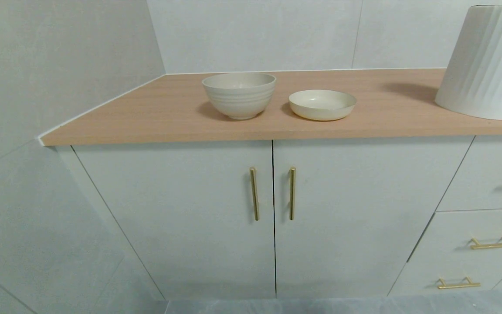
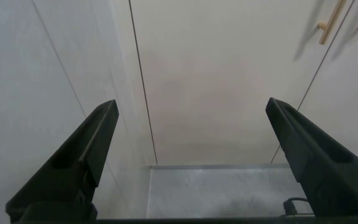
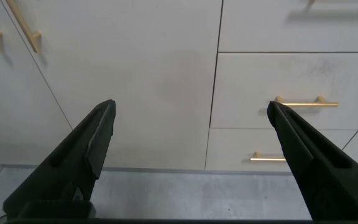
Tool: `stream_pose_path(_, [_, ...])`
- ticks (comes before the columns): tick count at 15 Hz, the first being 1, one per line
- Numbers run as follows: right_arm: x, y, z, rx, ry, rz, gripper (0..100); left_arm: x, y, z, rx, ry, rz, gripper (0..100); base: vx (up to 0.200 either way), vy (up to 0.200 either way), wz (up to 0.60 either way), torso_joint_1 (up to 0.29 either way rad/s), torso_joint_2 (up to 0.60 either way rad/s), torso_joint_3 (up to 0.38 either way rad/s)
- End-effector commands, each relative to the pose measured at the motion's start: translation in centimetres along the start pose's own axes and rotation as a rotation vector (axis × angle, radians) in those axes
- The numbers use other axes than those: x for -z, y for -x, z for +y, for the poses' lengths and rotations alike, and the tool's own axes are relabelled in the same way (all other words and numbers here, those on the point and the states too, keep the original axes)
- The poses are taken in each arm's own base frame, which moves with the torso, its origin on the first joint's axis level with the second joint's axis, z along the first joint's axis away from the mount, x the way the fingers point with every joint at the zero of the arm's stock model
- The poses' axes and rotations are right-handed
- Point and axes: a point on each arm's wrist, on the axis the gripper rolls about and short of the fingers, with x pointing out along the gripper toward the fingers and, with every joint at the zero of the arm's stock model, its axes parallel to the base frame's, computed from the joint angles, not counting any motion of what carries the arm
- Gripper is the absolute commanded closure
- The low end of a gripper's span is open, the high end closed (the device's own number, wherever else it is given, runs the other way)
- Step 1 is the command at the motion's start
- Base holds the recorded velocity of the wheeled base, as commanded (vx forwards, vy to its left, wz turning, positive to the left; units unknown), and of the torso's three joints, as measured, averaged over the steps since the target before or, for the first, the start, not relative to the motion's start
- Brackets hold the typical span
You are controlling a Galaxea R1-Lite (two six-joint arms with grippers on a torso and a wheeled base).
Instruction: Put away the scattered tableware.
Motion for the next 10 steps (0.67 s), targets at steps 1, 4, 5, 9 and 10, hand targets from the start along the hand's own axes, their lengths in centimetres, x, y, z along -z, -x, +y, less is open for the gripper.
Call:
stream_pose_path(1, [-0.01, -0.01, 0.0, -0.001, 0.0, 0.001, 0, 0.0, 0.0, 0.0, -0.001, 0.0, 0.0, 0, 0.0, 0.0, 0.0, 0.0, 0.0, 0.0])
stream_pose_path(4, [-0.01, -0.01, 0.0, 0.001, 0.0, 0.001, 0, 0.0, 0.0, 0.0, -0.001, 0.0, 0.0, 0, 0.0, 0.0, 0.0, 0.0, 0.0, 0.0])
stream_pose_path(5, [-0.01, -0.01, 0.0, -0.001, 0.0, 0.001, 0, 0.0, 0.0, 0.0, -0.001, 0.0, 0.0, 0, -0.2, 0.0, 0.0, -0.002, 0.0, 0.012])
stream_pose_path(9, [-0.01, -0.01, 0.0, -0.001, 0.0, 0.001, 0, 0.0, 0.0, 0.0, -0.001, 0.0, 0.0, 0, -0.1, 0.0, 0.0, 0.001, 0.0, 0.001])
stream_pose_path(10, [-0.01, -0.01, 0.0, -0.001, -0.002, 0.001, 0, 0.0, 0.0, 0.0, -0.001, 0.0, 0.0, 0, 0.0, 0.0, 0.0, 0.0, 0.0, 0.0])
